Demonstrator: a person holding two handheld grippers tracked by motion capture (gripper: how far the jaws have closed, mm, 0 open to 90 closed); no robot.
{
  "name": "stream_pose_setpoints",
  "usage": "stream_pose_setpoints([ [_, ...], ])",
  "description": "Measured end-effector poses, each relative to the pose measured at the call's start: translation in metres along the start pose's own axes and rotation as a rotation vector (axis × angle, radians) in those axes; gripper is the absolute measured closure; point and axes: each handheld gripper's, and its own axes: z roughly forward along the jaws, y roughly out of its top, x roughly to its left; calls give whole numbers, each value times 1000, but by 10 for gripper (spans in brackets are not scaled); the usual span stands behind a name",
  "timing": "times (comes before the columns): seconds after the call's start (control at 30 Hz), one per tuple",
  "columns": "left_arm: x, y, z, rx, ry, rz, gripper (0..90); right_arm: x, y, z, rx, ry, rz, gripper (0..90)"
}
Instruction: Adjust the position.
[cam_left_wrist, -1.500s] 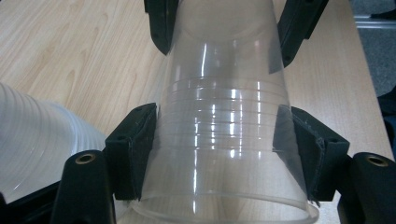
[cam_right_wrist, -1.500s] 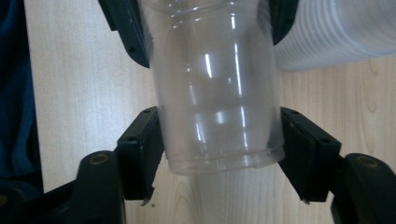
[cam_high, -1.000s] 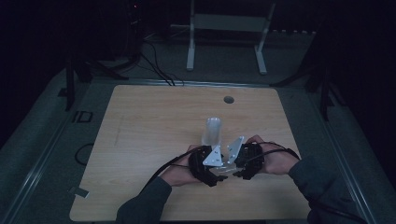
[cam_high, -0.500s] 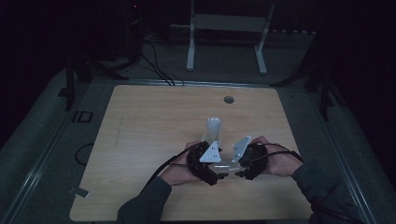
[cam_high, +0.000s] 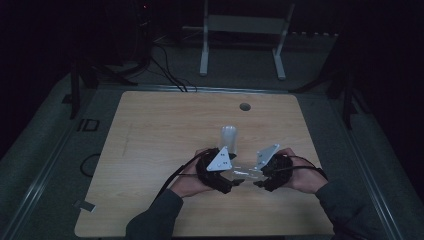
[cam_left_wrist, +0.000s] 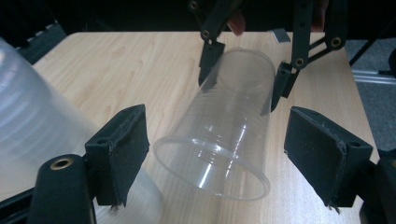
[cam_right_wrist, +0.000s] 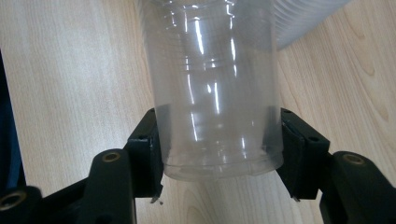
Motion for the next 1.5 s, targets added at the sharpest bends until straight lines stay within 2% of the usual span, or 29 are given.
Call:
stream_pose_setpoints([
  [0.27, 3, 0, -4, -15, 21, -9, 216, -4, -13, 1, -58, -38, 83, 418],
  [0.43, 3, 0, -4, -24, 19, -11, 226, -3, -20, 0, -88, -65, 125, 418],
  [0.7, 4, 0, -5, -35, 14, -16, 229, -3, -30, -6, -155, -110, 183, 419],
  [0.9, 5, 0, -6, -43, 21, -18, 229, -2, -37, -7, -175, -143, 225, 419],
  [1.33, 5, 0, -6, -41, 49, -25, 259, -2, -48, -7, -252, -190, 325, 419],
  [1.5, 6, 0, -6, -43, 43, -32, 261, -1, -52, -8, -284, -206, 357, 419],
])
